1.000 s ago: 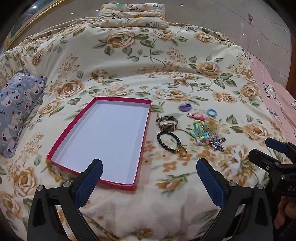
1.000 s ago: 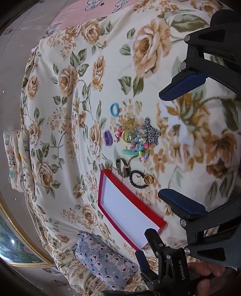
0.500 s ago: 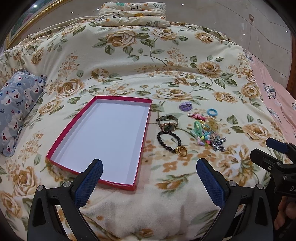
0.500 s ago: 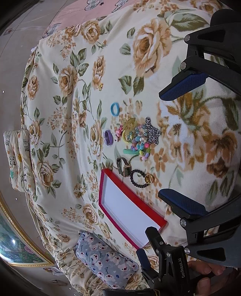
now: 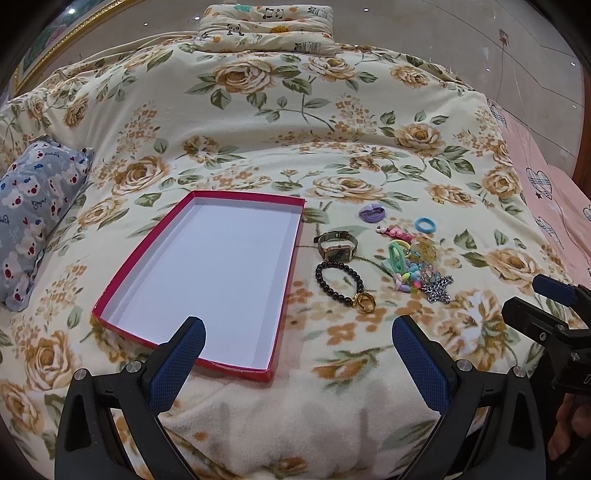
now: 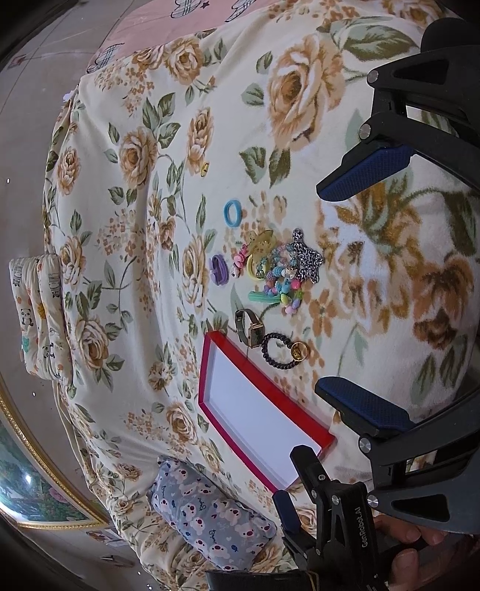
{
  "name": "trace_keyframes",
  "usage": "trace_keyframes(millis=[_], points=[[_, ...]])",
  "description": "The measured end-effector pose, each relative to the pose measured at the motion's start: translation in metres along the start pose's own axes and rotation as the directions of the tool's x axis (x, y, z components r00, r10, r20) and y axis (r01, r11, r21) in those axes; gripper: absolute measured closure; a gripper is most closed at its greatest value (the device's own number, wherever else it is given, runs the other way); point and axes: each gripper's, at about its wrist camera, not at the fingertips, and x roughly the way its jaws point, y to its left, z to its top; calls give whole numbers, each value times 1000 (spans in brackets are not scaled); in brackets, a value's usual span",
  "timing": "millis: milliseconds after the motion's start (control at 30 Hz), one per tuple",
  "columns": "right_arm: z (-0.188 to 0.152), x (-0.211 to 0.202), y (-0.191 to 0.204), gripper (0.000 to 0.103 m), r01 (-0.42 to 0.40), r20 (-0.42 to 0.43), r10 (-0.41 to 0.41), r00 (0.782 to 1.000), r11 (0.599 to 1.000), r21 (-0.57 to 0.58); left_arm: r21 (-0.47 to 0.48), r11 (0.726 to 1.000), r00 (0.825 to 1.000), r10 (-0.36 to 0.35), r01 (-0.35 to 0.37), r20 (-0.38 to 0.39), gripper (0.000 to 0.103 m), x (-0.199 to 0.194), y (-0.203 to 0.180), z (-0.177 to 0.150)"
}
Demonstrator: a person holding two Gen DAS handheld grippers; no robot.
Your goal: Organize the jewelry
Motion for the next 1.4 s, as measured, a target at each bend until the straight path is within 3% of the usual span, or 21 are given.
trace_keyframes(millis=[600, 1400], points=[[1, -1, -2, 6, -11, 8, 11, 1000, 1000, 11, 2, 1000, 1000, -6, 6, -3, 1, 4, -4, -1], [10, 31, -35, 7, -37, -32, 40, 999, 995, 97, 2, 998, 995, -65, 66, -80, 2, 50, -4, 28]])
